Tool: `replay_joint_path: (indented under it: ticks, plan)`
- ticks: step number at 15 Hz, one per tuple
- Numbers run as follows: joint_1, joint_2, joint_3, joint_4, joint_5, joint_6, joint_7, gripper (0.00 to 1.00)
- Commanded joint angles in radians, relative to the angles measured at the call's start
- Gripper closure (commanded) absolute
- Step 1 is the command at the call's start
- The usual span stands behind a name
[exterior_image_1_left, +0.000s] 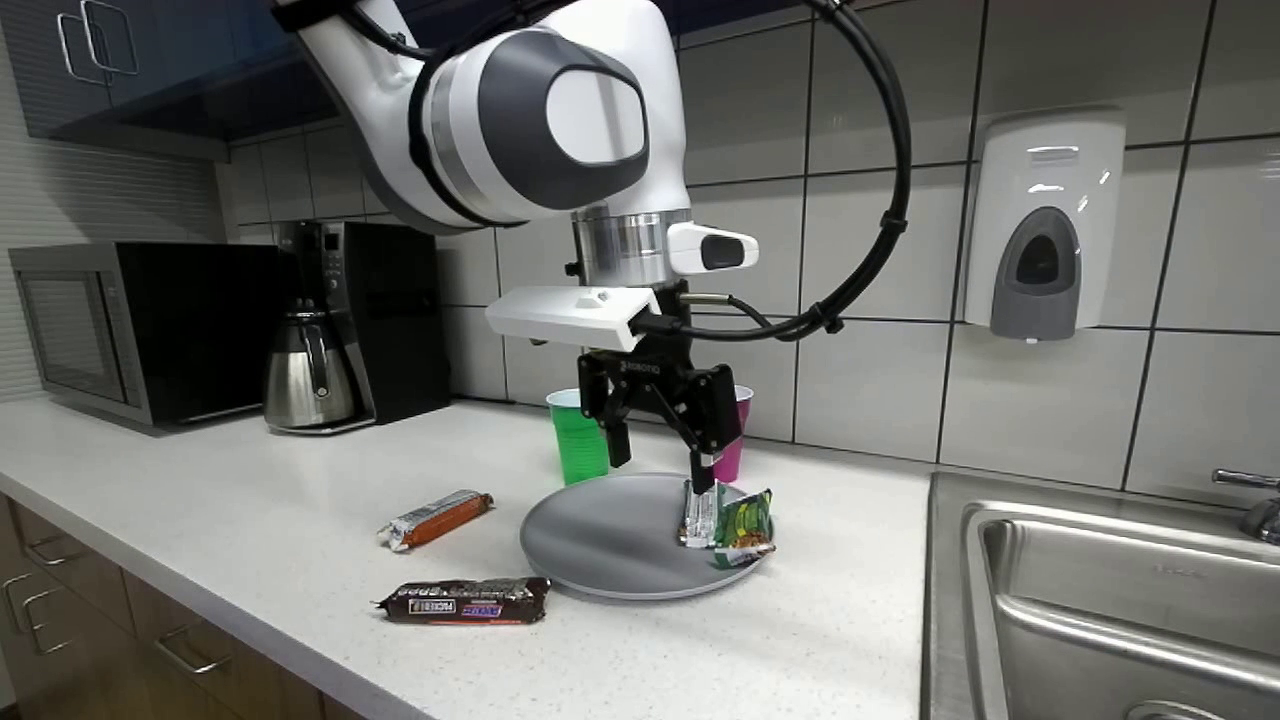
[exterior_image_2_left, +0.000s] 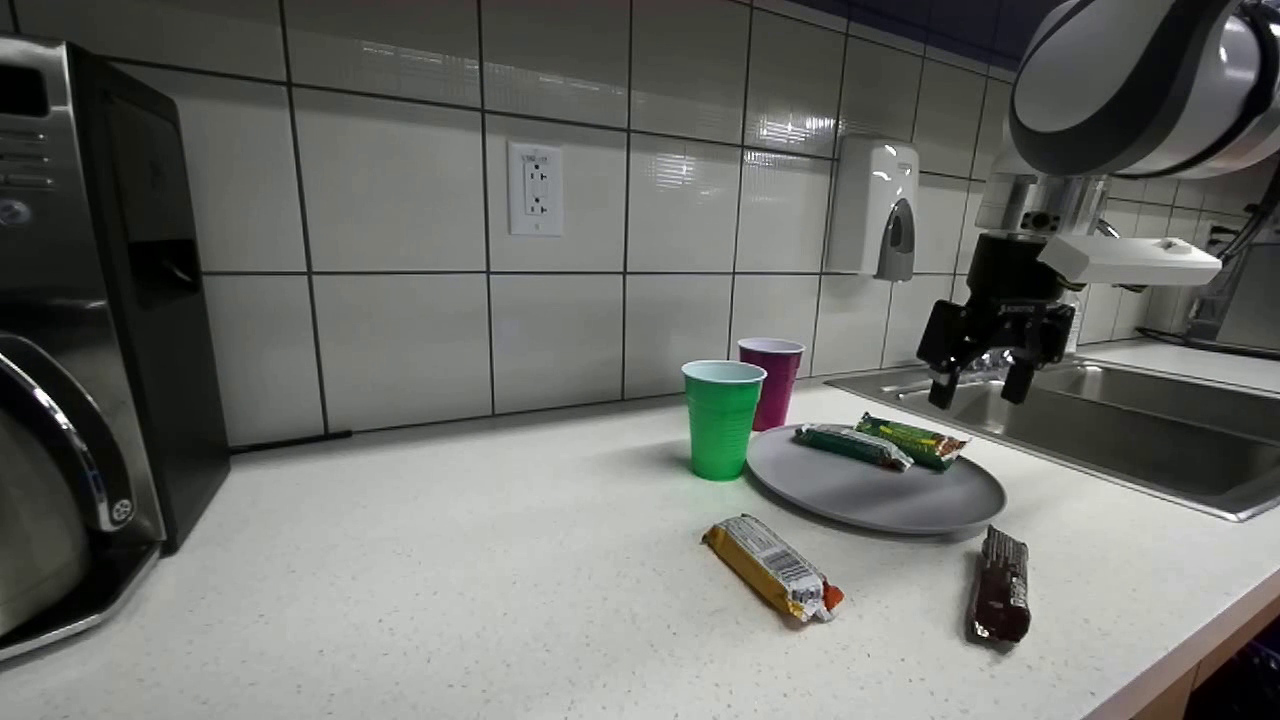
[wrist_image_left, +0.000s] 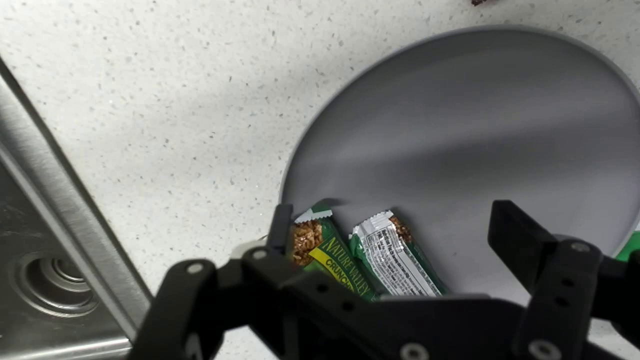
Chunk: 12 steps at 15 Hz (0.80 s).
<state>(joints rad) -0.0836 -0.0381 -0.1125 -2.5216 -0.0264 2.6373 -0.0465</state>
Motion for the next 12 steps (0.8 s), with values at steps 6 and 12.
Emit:
replay_joint_path:
  ticks: [6, 12]
  plan:
    - [-0.003, -0.004, 0.008, -0.001, 0.007, -0.006, 0.006, 0.00]
    - [0.016, -0.026, 0.019, -0.010, 0.081, -0.021, -0.008, 0.00]
